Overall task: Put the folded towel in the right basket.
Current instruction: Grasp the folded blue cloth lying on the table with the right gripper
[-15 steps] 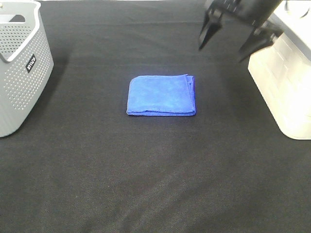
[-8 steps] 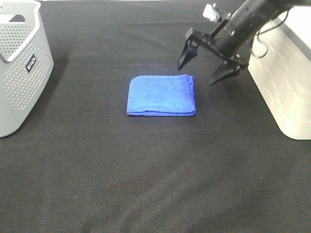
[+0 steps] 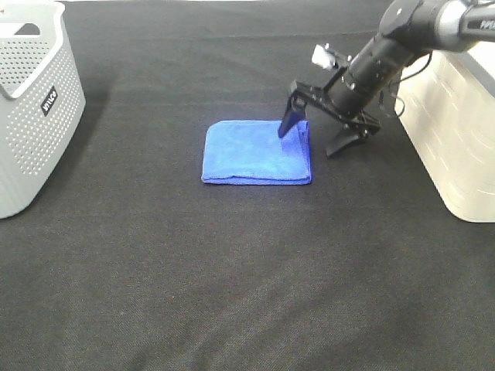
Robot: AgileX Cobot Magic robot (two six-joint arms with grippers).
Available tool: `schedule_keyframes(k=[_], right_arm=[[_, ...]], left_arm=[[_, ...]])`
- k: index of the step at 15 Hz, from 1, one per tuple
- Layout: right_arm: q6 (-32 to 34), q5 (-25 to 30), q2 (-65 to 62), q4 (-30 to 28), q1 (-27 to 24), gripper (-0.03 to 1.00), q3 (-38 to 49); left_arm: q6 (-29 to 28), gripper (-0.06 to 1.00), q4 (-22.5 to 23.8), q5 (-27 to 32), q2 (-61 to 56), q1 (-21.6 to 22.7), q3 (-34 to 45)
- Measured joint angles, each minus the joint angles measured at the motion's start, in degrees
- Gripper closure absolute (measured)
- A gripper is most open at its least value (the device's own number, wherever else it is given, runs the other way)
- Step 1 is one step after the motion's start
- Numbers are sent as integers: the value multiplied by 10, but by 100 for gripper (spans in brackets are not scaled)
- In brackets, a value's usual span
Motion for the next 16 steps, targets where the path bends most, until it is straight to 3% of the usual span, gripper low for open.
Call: schedule_keyframes(k=[5, 12, 14, 16], right_arm=[[1, 2, 19, -11, -1, 1, -7], [-14, -19, 53, 80, 42, 13, -20], [-27, -37, 57, 89, 63, 26, -20], [-28, -51, 65, 89, 66, 59, -20]], left_arm=[[0, -4, 0, 0, 0, 0, 0], [0, -4, 0, 0, 0, 0, 0], [0, -4, 0, 0, 0, 0, 0], [0, -4, 0, 0, 0, 0, 0]])
